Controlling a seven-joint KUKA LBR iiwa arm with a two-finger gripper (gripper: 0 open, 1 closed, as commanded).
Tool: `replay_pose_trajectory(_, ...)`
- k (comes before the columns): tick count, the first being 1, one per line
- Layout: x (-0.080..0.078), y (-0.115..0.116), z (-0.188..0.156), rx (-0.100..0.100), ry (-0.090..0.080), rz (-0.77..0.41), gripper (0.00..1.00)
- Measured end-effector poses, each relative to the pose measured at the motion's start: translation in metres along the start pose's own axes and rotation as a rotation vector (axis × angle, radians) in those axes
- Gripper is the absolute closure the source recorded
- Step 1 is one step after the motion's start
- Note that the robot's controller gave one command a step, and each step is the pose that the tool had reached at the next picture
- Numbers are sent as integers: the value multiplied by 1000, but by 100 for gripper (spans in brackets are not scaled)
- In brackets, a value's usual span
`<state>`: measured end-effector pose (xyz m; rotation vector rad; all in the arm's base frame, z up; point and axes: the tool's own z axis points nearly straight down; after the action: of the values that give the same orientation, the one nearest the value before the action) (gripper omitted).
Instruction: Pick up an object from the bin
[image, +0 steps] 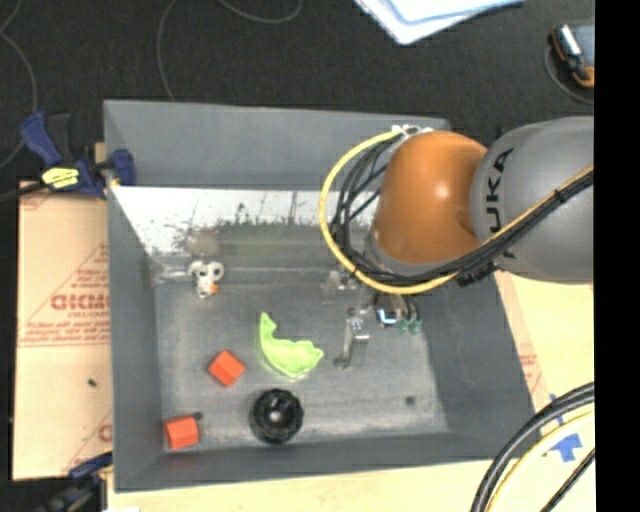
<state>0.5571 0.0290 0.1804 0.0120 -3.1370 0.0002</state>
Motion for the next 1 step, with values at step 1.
replay_pose_trajectory(1,-1,0,-5,-1,-8,1,0)
